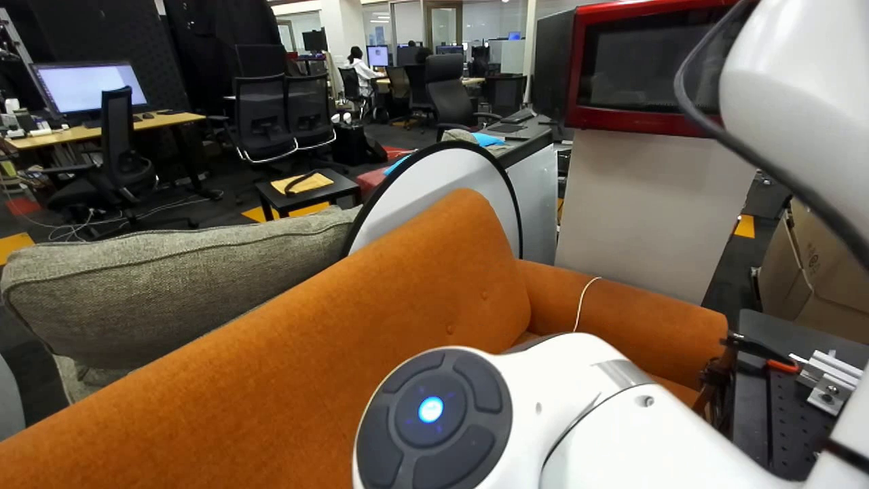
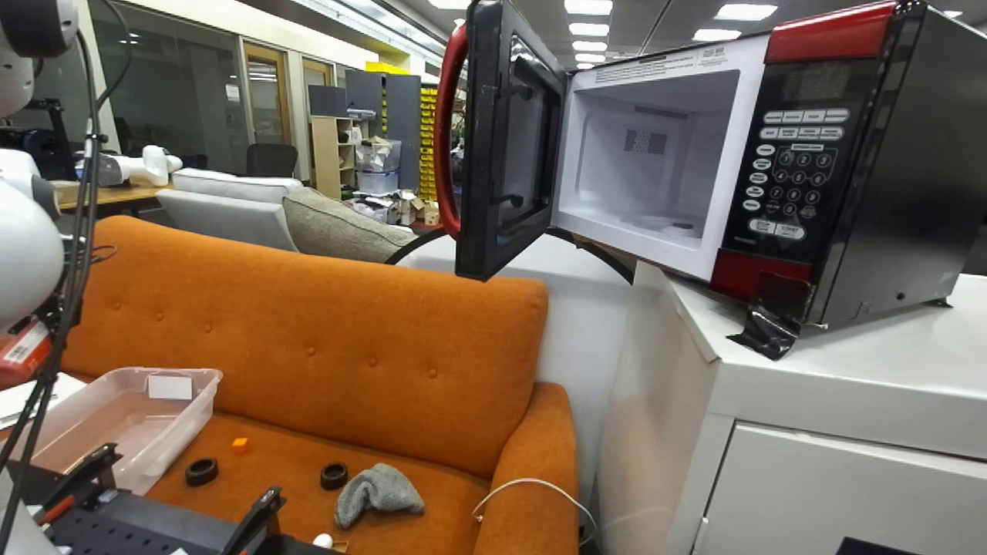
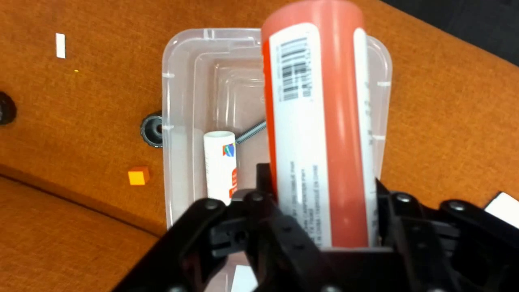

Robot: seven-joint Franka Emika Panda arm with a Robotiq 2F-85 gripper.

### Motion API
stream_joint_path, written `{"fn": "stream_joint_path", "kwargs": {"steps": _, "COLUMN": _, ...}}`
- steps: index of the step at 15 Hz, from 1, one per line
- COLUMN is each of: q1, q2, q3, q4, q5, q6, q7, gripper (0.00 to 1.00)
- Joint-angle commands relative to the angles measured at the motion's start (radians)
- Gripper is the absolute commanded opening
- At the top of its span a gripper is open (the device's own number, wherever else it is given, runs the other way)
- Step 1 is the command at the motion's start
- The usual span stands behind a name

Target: Remove the bottle from the top of the microwave and put it in the box on the couch

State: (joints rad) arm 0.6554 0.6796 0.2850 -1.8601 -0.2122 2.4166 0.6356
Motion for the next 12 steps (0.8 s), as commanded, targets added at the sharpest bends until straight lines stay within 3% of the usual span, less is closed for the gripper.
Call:
{"fn": "stream_joint_path", "kwargs": {"steps": 1, "q1": 0.070, "q2": 0.074, "q3": -0.070, "q4": 0.122, "q5": 0.014, "q6": -0.123, "q7": -0.046, "gripper": 0.27}}
{"fn": "stream_joint_path", "kwargs": {"steps": 12, "q1": 0.157, "q2": 0.277, "q3": -0.167, "q4": 0.374, "q5": 0.016, "q6": -0.255, "q7": -0.095, "gripper": 0.27}}
